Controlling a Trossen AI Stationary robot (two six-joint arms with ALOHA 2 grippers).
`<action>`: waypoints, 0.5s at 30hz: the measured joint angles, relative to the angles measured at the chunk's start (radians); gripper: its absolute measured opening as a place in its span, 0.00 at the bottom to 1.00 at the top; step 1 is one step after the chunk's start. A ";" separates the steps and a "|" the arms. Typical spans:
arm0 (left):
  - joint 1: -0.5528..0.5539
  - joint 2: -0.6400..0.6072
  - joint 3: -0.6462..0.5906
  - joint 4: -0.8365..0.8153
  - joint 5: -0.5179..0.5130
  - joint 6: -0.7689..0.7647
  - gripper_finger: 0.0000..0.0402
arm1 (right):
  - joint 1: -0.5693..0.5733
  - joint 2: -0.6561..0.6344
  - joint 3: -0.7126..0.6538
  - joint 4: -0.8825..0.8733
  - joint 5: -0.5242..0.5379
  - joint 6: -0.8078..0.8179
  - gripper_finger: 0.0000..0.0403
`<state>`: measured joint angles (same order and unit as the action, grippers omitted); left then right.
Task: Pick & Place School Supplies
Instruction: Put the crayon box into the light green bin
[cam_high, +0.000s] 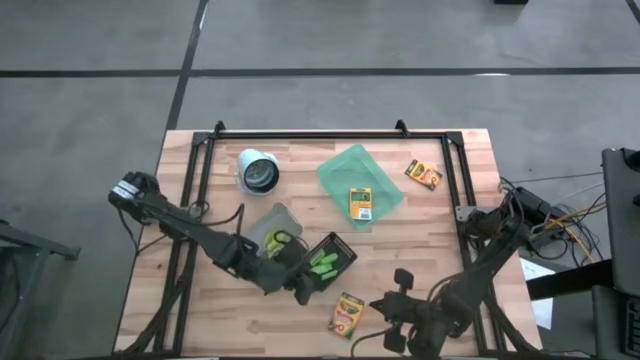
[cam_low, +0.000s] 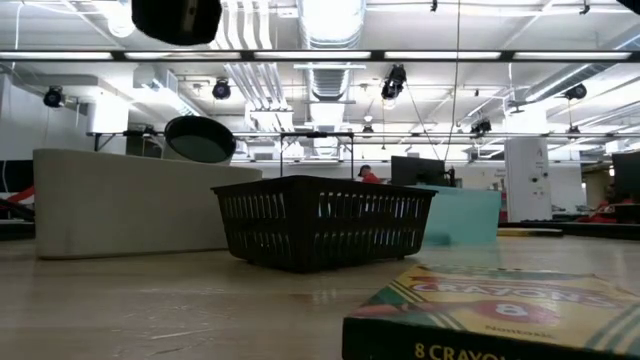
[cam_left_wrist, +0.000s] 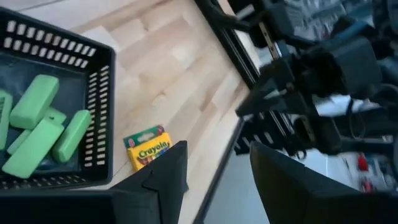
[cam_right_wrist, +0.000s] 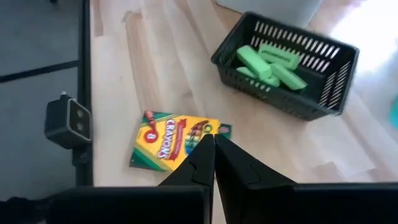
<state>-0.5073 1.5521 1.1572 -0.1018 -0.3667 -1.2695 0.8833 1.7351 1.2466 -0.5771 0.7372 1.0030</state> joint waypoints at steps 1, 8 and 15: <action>-0.005 0.008 0.000 0.000 -0.016 -0.018 0.45 | 0.004 0.000 -0.011 0.018 0.000 0.013 0.02; -0.032 0.066 0.000 -0.002 -0.006 -0.075 0.45 | 0.016 0.001 -0.099 0.281 0.003 0.018 0.02; -0.063 0.125 0.000 0.018 0.064 -0.095 0.45 | 0.016 0.001 -0.191 0.522 0.024 0.021 0.02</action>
<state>-0.5698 1.6771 1.1572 -0.0838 -0.3023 -1.3643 0.8989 1.7363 1.0558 -0.0554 0.7616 1.0240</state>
